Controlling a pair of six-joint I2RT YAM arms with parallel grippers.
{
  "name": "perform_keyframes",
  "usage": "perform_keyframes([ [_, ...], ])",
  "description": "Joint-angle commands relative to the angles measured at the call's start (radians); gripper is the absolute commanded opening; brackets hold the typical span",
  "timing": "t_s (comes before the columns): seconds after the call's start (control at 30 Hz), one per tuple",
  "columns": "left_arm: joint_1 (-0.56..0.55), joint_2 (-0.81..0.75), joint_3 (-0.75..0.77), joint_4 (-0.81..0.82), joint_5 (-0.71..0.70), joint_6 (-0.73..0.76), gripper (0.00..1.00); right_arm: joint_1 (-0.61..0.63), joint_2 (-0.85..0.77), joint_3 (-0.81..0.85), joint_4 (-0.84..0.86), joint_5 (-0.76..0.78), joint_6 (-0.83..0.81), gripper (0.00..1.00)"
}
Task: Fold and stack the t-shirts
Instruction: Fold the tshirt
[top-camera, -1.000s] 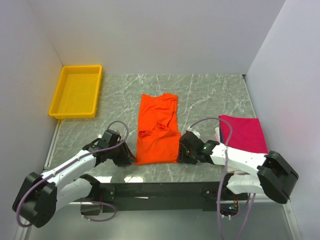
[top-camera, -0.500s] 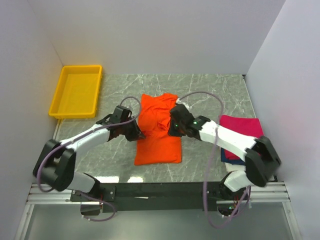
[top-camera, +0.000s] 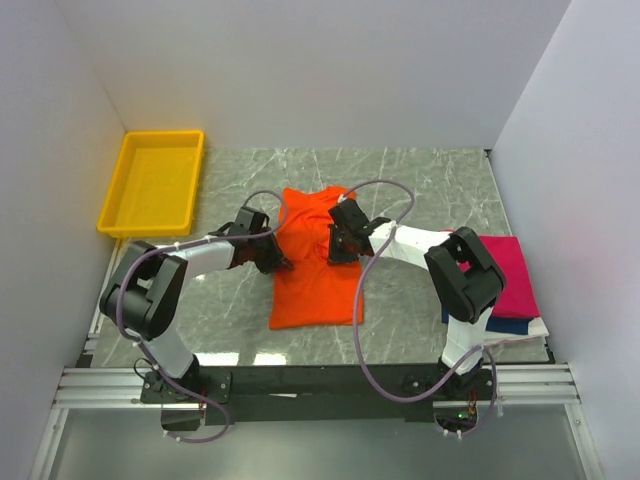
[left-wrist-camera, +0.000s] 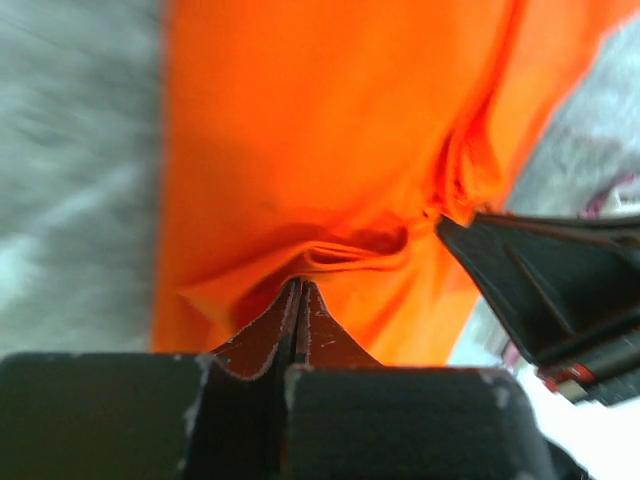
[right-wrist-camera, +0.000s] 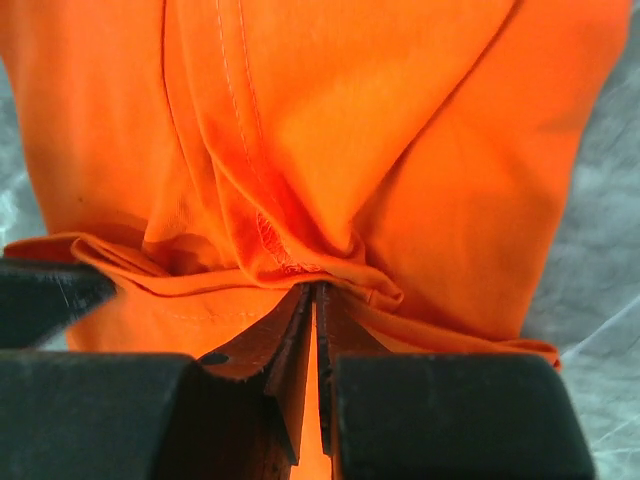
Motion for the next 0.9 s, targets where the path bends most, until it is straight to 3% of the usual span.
perform_keyframes([
  [0.0, 0.023, 0.015, 0.032, 0.032, -0.051, 0.000, 0.01, -0.023, 0.010, 0.013, 0.063, -0.008, -0.032, 0.12],
  [0.63, 0.062, -0.010, 0.096, -0.005, -0.051, 0.028, 0.01, -0.049, -0.200, -0.056, 0.091, -0.060, -0.047, 0.13],
  [0.87, 0.065, -0.083, 0.090, -0.039, -0.068, 0.042, 0.09, -0.052, -0.309, -0.134, 0.062, -0.028, 0.008, 0.16],
])
